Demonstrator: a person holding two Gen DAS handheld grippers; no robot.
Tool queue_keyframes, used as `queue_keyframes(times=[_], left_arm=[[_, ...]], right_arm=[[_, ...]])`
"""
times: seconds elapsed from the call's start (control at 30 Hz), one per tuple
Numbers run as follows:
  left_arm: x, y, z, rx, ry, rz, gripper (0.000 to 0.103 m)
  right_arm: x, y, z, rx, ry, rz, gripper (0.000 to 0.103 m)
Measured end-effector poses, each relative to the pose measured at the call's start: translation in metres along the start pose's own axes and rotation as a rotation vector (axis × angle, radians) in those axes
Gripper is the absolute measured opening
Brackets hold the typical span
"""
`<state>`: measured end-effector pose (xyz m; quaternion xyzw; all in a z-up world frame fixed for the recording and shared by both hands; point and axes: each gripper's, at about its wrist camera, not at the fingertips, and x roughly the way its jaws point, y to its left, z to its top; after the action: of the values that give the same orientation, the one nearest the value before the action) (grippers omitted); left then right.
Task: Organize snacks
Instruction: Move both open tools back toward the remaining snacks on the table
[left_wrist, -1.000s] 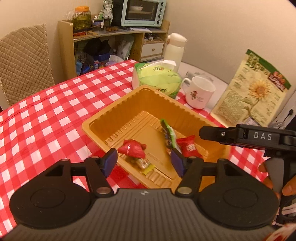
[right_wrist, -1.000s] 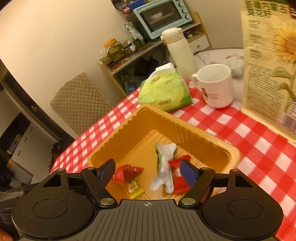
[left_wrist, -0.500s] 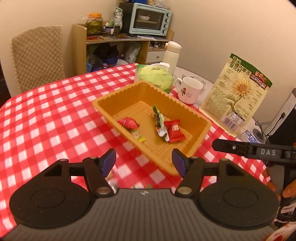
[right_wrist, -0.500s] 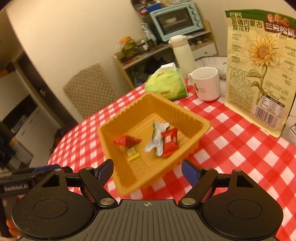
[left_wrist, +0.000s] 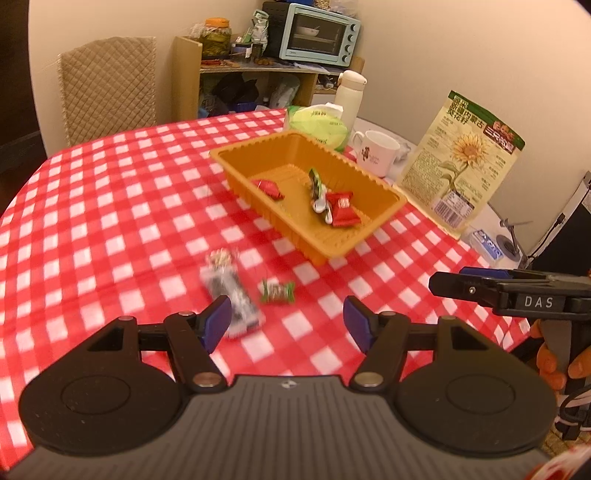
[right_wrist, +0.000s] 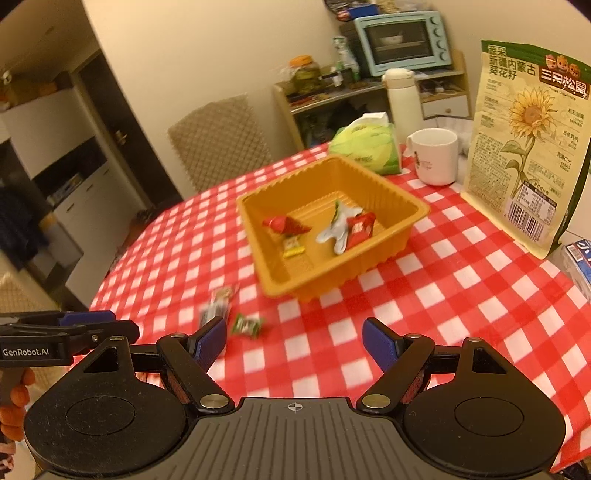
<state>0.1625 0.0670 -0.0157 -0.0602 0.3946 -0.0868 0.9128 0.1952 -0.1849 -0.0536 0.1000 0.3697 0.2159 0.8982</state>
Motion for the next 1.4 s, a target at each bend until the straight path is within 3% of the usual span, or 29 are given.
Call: queue_keyframes(times=[0.63,1.0,1.4], left_arm=[[-0.046,0.019,-0.082,-0.123,0.053,0.116,0.065],[-0.046,0.030,-0.100,-0.151,0.068,0.152,0.065],[-0.037,0.038,-0.109,-0.167,0.111,0.143,0.065]], right_arm=[[-0.010,0.022,-0.066,-0.127,0.130,0.081,0.080],[0.006,0.033,-0.079,-0.183,0.176,0.115,0.080],[0.023,0.042,-0.085,-0.211,0.210,0.128,0.080]])
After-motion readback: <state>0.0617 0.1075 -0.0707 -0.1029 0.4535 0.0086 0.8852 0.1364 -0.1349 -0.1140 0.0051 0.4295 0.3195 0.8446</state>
